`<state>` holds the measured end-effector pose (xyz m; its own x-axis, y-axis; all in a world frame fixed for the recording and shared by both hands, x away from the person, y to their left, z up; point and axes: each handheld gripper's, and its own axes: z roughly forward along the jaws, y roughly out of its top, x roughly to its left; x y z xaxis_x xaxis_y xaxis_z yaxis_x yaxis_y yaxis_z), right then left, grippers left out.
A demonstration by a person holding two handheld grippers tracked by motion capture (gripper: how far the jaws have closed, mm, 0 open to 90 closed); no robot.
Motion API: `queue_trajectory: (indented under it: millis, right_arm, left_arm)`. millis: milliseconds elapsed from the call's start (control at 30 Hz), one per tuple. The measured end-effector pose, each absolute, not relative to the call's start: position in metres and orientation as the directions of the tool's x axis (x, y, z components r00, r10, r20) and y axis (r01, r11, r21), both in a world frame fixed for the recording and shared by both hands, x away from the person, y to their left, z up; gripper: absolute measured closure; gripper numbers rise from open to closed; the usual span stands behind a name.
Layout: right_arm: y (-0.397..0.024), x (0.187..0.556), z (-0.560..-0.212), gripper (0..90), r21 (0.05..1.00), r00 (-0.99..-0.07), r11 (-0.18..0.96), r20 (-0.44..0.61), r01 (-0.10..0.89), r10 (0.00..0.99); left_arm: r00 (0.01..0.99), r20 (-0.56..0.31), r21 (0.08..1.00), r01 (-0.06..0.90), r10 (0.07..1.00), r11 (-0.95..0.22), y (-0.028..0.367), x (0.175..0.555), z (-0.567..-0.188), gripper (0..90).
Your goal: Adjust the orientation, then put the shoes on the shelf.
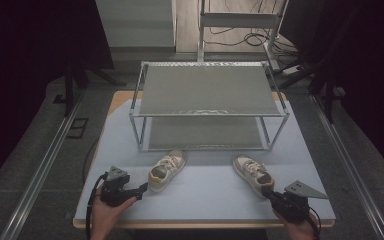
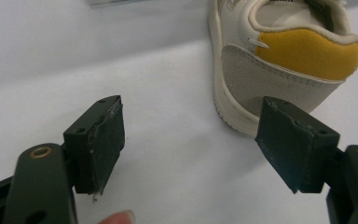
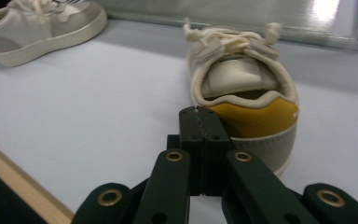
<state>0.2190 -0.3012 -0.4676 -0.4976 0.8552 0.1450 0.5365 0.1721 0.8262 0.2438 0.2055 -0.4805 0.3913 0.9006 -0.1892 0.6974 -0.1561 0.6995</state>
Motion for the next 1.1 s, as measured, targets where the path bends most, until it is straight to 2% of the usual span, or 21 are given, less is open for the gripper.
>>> queue_trajectory:
  millis: [133, 200, 233, 267, 333, 400, 533, 633, 900, 1100]
  right_arm:
    - [-0.308, 0.221, -0.469, 89.6, 0.823, -0.492, 0.145, 0.179, 0.549, 0.852]
    - [-0.306, 0.221, -0.468, 83.5, 0.826, -0.512, 0.153, 0.181, 0.543, 0.839]
    - [-0.306, 0.221, -0.468, 83.5, 0.826, -0.512, 0.153, 0.181, 0.543, 0.839]
    - [-0.305, 0.220, -0.466, 78.5, 0.832, -0.525, 0.152, 0.185, 0.533, 0.830]
    - [-0.305, 0.219, -0.461, 75.4, 0.850, -0.550, 0.148, 0.186, 0.506, 0.814]
    - [-0.310, 0.216, -0.450, 66.3, 0.874, -0.570, 0.130, 0.187, 0.469, 0.800]
    - [-0.316, 0.215, -0.442, 57.0, 0.888, -0.554, 0.130, 0.155, 0.441, 0.818]
    - [-0.324, 0.219, -0.438, 42.4, 0.890, -0.542, 0.129, 0.146, 0.438, 0.828]
    - [-0.317, 0.242, -0.436, 26.5, 0.856, -0.535, 0.188, 0.117, 0.481, 0.836]
    - [-0.310, 0.247, -0.432, 21.3, 0.850, -0.554, 0.214, 0.106, 0.482, 0.825]
  left_arm:
    - [0.389, -0.189, 0.701, 0.697, 0.902, -0.153, 0.206, 0.244, -0.480, 23.5]
    - [0.390, -0.190, 0.700, 0.697, 0.901, -0.154, 0.206, 0.244, -0.480, 23.5]
    - [0.390, -0.189, 0.701, 0.696, 0.901, -0.154, 0.205, 0.243, -0.480, 23.5]
    - [0.388, -0.189, 0.702, 0.696, 0.902, -0.153, 0.205, 0.243, -0.479, 23.5]
    - [0.390, -0.185, 0.708, 0.690, 0.902, -0.153, 0.206, 0.242, -0.476, 23.5]
    - [0.388, -0.186, 0.714, 0.684, 0.903, -0.147, 0.207, 0.241, -0.474, 23.5]
    - [0.384, -0.198, 0.727, 0.675, 0.902, -0.128, 0.211, 0.238, -0.467, 23.5]
    - [0.388, -0.203, 0.737, 0.665, 0.899, -0.121, 0.213, 0.234, -0.459, 23.6]
    - [0.419, -0.191, 0.763, 0.632, 0.888, -0.135, 0.208, 0.224, -0.437, 20.9]
    - [0.476, -0.181, 0.754, 0.629, 0.861, -0.189, 0.192, 0.227, -0.433, 20.1]
